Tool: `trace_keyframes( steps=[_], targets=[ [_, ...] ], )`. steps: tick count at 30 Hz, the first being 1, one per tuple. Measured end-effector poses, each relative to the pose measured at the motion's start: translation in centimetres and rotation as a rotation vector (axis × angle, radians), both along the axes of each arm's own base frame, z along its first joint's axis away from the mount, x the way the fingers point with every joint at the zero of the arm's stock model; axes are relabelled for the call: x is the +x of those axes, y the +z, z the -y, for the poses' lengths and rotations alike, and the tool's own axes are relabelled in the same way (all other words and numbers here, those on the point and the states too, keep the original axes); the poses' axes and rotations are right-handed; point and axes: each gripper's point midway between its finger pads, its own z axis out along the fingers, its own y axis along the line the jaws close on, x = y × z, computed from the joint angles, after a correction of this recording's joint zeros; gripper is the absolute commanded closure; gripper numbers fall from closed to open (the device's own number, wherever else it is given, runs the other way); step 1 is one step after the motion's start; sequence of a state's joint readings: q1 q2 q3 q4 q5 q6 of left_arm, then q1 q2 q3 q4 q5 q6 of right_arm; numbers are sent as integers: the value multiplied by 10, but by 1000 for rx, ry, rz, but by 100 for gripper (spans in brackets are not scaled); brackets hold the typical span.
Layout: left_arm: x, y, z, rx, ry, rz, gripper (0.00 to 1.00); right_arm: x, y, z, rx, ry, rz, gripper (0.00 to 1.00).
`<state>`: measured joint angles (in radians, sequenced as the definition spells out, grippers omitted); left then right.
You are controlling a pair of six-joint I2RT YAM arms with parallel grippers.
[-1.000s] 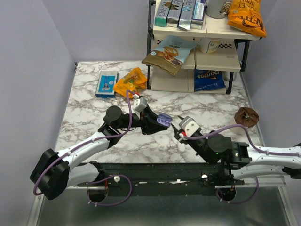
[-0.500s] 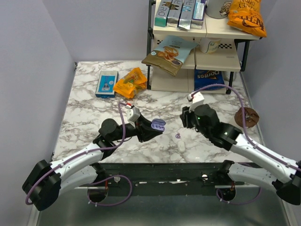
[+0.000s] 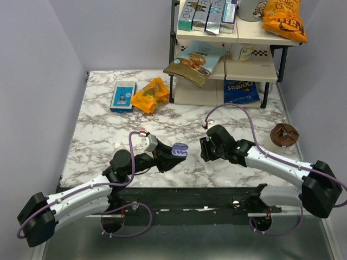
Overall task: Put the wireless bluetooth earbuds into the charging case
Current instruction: Pick up the earbud from the center of the board.
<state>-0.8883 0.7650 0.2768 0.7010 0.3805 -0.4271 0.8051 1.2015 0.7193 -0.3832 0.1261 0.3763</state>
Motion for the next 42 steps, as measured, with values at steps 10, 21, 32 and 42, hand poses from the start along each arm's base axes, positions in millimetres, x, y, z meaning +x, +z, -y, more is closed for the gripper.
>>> trace_keyframes(
  steps=[10, 21, 32, 42],
  targets=[
    [-1, -5, 0, 6, 22, 0, 100, -7, -29, -7, -23, 39, -80, 49],
    [1, -6, 1, 9, 36, -6, 100, 6, -42, 3, -116, -13, -62, 48],
    [1, -9, 1, 16, 40, -9, 100, 8, -56, 4, -159, -20, -89, 53],
    [-1, -14, 1, 25, 34, -17, 100, 7, -63, 6, -178, -21, -109, 66]
  ],
)
